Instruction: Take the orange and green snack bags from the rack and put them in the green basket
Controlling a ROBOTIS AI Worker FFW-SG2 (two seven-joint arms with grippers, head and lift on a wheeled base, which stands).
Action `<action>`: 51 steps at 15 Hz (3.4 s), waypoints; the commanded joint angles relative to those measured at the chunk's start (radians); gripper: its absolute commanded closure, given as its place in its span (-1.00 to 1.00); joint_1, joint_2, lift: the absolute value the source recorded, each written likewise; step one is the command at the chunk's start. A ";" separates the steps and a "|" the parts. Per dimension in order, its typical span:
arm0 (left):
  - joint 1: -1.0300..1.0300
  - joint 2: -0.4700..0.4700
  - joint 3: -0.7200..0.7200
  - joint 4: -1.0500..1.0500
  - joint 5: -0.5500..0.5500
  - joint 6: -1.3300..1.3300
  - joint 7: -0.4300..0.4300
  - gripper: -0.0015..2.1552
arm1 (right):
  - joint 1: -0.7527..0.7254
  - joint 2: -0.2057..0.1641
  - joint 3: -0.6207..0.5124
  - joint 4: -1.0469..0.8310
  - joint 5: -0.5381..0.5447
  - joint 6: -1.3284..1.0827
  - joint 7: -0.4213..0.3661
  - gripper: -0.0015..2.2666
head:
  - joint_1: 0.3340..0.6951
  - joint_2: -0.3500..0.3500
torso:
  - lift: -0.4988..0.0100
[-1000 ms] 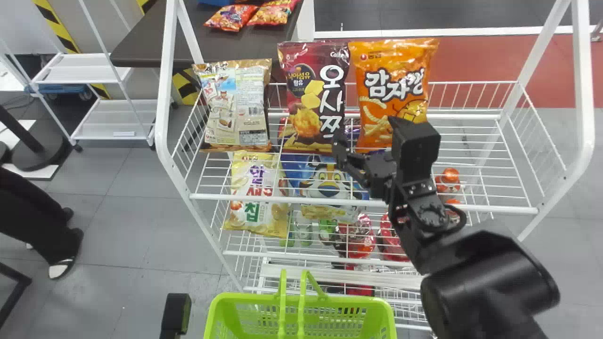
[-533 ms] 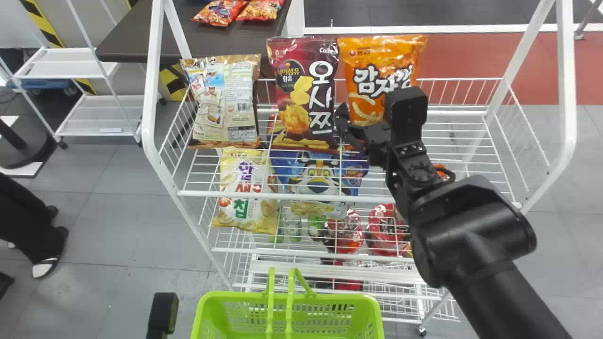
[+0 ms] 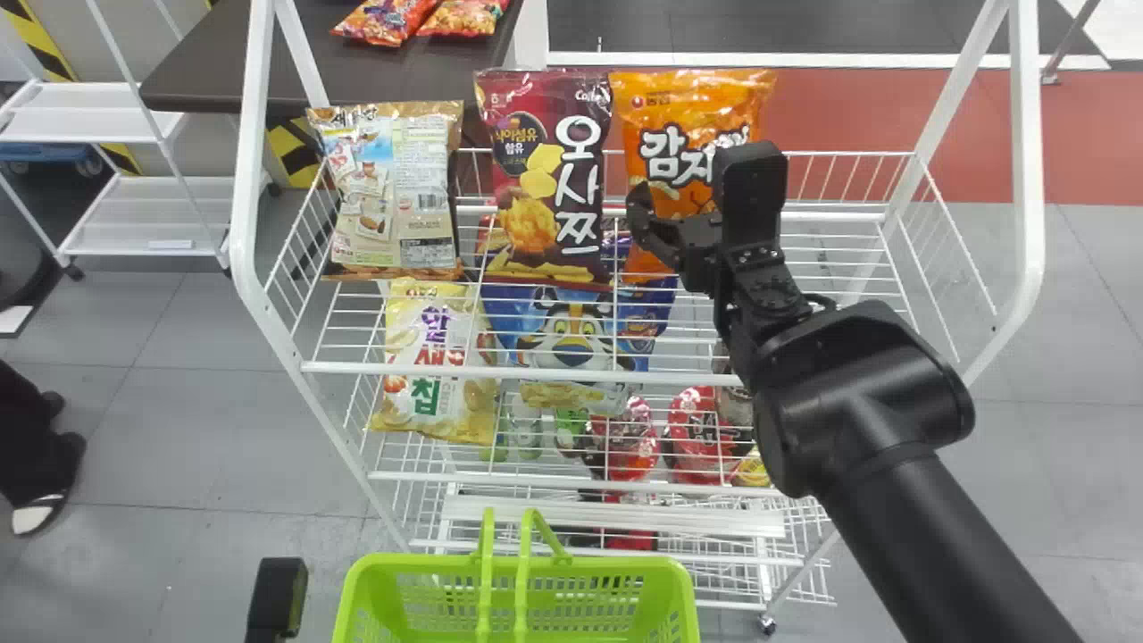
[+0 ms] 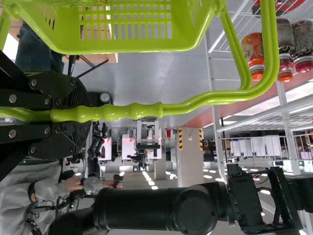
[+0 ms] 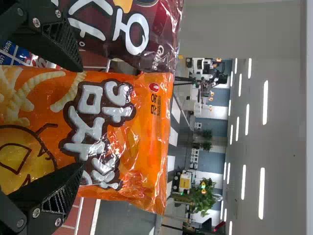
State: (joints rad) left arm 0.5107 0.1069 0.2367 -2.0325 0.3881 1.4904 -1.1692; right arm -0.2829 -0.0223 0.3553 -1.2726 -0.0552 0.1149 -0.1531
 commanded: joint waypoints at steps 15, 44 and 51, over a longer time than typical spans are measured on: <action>-0.003 0.002 0.006 0.031 0.000 -0.037 -0.012 0.99 | -0.033 0.013 -0.001 0.065 -0.008 0.041 0.006 0.49 | 1.00 0.08 | 0.96; -0.009 -0.010 -0.017 0.026 -0.003 -0.040 0.010 0.99 | 0.551 -0.329 -0.164 -1.223 -0.357 1.032 -0.059 0.64 | 1.00 -0.20 | 0.96; -0.014 -0.013 -0.022 0.029 -0.005 -0.043 0.014 0.99 | 0.668 -0.326 -0.138 -1.271 -0.430 1.219 -0.036 0.64 | 1.00 -0.25 | 0.96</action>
State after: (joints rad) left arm 0.4973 0.0950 0.2150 -2.0034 0.3834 1.4488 -1.1550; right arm 0.3671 -0.3491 0.1975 -2.5448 -0.4843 1.3154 -0.1899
